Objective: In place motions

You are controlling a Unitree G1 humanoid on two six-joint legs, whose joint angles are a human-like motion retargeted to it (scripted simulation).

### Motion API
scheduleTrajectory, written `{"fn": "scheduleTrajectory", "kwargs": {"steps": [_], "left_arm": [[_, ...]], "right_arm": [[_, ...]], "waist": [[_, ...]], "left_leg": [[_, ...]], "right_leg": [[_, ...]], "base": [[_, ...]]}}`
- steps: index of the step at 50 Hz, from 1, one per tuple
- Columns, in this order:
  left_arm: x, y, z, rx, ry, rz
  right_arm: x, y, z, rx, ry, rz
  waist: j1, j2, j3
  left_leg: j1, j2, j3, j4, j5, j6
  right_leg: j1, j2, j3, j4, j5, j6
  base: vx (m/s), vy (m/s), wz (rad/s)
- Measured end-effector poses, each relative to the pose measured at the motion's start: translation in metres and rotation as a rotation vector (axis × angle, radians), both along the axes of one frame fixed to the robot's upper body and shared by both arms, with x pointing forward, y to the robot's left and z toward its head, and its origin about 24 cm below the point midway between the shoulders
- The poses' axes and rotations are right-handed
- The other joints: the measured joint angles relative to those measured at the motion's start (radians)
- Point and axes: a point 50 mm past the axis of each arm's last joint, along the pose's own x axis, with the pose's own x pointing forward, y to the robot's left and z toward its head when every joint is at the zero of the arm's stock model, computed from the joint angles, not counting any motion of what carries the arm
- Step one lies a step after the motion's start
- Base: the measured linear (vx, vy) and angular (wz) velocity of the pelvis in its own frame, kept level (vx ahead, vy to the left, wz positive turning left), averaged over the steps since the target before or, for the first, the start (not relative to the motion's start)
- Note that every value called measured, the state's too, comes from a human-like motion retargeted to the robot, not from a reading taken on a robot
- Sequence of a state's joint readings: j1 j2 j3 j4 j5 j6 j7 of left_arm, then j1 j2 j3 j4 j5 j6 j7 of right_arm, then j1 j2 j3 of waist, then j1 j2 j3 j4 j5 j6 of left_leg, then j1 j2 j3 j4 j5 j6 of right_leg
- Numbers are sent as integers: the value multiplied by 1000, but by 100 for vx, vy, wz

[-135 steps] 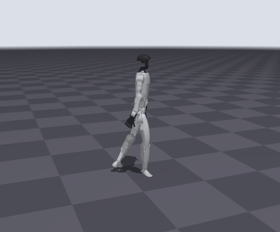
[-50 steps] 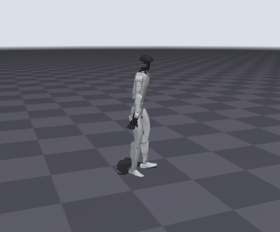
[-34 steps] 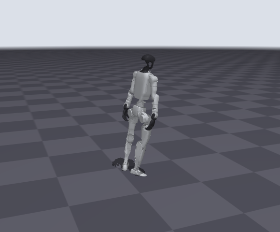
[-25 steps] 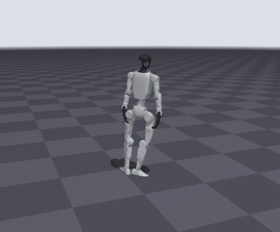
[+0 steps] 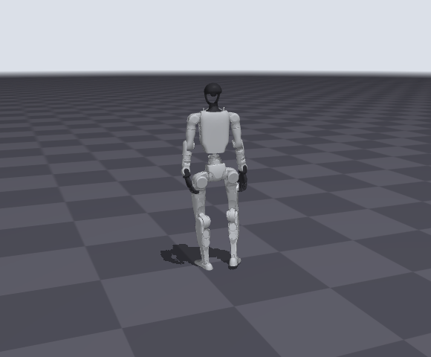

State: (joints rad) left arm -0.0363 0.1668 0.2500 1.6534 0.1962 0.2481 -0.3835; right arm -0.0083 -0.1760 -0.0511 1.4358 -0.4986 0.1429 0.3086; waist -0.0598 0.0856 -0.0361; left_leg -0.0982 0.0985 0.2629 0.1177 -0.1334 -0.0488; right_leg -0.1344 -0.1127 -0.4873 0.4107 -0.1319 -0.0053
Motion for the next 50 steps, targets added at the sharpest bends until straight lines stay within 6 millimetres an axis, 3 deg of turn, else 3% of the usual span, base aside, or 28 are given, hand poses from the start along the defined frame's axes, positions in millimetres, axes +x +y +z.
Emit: {"fn": "scheduleTrajectory", "kwargs": {"steps": [3, 5, 7, 9, 15, 20, 27, 34, 35, 40, 45, 50], "left_arm": [[-3, -2, 0, -2, 13, 0], [-8, -5, 0, -1, 27, 6], [-16, -8, 1, -6, 51, 14], [-23, -13, 2, -20, 78, 13], [-42, -31, 2, -51, 111, 44], [-52, -30, 3, -66, 129, -5], [-33, -21, -1, -48, 57, -43], [22, -17, -6, -35, -112, -150], [30, -16, -6, -32, -138, -187], [56, -25, -7, -17, -239, -336], [68, -33, -7, -33, -315, -369], [49, -23, -9, -12, -285, -330]], "right_arm": [[2, 1, 0, 2, -4, 2], [-1, 2, 0, 8, 4, -8], [-7, 5, -1, 18, 28, -18], [-14, 7, -1, 26, 61, -29], [-22, 8, -1, 25, 97, -1], [-22, 11, -1, 39, 102, 15], [-11, 17, -2, 69, 61, -33], [-1, 12, -1, 52, 22, -39], [-4, 10, -1, 48, 28, -39], [-40, 2, 1, -1, 153, -77], [-78, 5, 5, -30, 273, -169], [-104, 13, 9, -41, 347, -239]], "waist": [[-16, -44, 20], [-35, -78, 37], [-34, -92, 38], [-11, -101, 28], [26, -75, 10], [-11, -65, -15], [7, -61, -7], [33, -60, 29], [40, -64, 30], [43, -63, 9], [32, -83, -14], [68, -100, -53]], "left_leg": [[16, -60, -40, -2, 2, 7], [39, -107, -80, -1, 1, 12], [60, -122, -101, -5, 1, 13], [69, -137, -106, -8, 1, 16], [102, -116, -90, -33, -6, 6], [78, -99, -111, -20, -17, -5], [54, -68, -114, -3, -27, -30], [-31, -71, -136, 21, -16, -45], [-40, -71, -120, 15, -25, -46], [-43, 45, 259, 18, -67, -109], [-9, 104, 588, 81, -27, -79], [-30, 75, 504, 150, -6, -29]], "right_leg": [[-33, 17, 122, -153, -4, 36], [-42, 29, 215, -258, 67, 74], [-40, 59, 313, -292, 99, 27], [-21, 25, 260, -293, 89, 57], [8, 44, 237, -314, 84, 52], [20, 70, 206, -351, 91, 25], [26, 92, 187, -373, 103, 4], [32, 66, 63, -404, 97, 1], [35, 57, 33, -409, 93, -1], [65, -1, -208, -417, 54, 20], [125, -52, -466, -431, 20, 55], [170, -75, -595, -422, -8, 87]], "base": [[10, -3, 124], [14, -5, 127], [18, -4, 76], [18, -4, 38], [11, -6, 4], [6, -13, 26], [-3, -15, 8], [-14, 2, 88], [-16, 14, 168], [-17, 19, 255], [-16, 26, 292], [1, 34, 226]]}}
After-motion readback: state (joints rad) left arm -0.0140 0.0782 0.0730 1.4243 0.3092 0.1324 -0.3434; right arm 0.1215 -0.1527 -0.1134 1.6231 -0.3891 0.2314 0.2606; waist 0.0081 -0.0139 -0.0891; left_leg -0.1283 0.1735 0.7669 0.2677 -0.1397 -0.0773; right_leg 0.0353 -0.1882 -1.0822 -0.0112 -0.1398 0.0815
